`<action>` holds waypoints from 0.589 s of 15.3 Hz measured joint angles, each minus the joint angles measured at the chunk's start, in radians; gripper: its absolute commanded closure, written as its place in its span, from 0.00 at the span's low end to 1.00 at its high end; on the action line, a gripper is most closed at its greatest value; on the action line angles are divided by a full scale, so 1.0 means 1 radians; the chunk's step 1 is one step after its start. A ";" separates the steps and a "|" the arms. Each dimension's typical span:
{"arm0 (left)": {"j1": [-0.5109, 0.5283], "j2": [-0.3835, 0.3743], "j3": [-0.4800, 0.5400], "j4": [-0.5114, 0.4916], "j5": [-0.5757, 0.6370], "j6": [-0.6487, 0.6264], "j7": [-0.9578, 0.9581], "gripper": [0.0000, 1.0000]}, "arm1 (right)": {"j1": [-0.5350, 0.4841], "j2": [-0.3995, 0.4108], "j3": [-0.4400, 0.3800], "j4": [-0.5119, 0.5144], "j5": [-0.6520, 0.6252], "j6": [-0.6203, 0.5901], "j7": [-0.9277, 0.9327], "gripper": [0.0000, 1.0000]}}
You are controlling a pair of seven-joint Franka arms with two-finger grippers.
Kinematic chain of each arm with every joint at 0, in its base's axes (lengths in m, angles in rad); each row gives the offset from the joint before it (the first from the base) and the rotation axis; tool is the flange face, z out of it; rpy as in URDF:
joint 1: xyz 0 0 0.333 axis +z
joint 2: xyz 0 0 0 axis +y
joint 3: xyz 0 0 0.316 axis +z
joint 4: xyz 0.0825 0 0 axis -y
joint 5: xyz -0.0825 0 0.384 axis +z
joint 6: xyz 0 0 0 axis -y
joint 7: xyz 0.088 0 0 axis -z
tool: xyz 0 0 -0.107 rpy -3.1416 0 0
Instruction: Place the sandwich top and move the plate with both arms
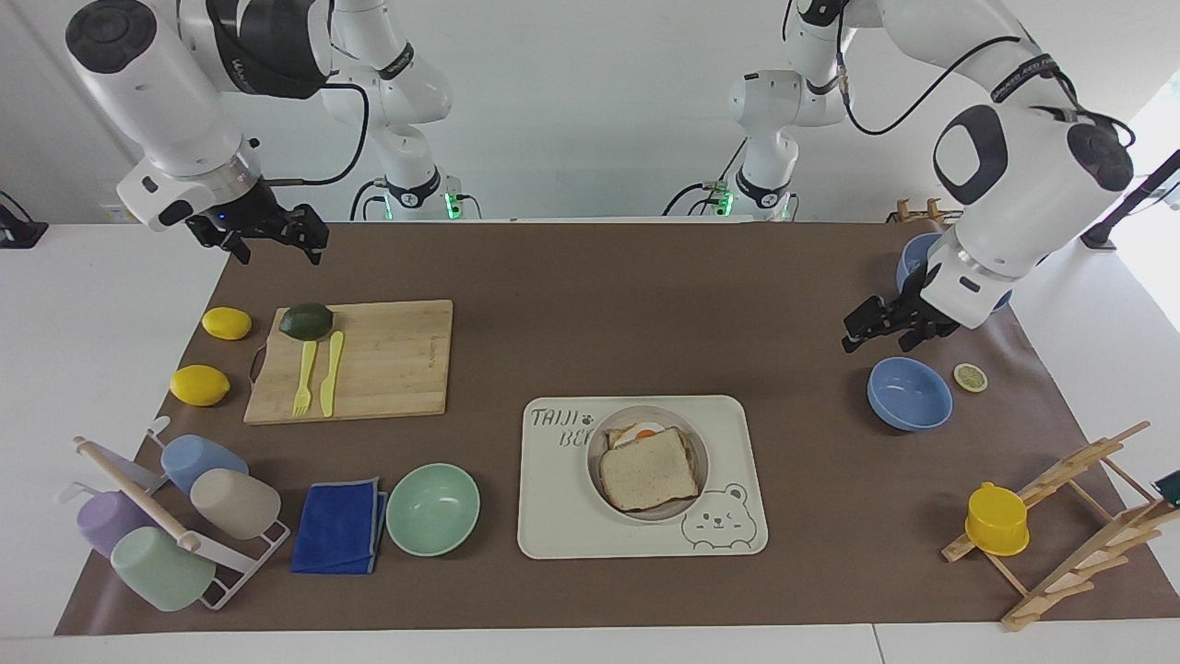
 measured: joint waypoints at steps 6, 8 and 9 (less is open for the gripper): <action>0.001 -0.214 0.007 -0.063 0.104 -0.114 0.000 0.00 | 0.000 0.000 0.000 0.000 0.000 -0.001 0.000 0.00; 0.000 -0.258 0.003 -0.092 0.119 -0.121 0.000 0.00 | 0.000 0.000 0.000 0.000 0.000 -0.001 0.000 0.00; 0.000 -0.267 0.002 -0.103 0.121 -0.120 0.000 0.00 | 0.000 0.000 0.000 0.000 0.000 -0.001 0.000 0.00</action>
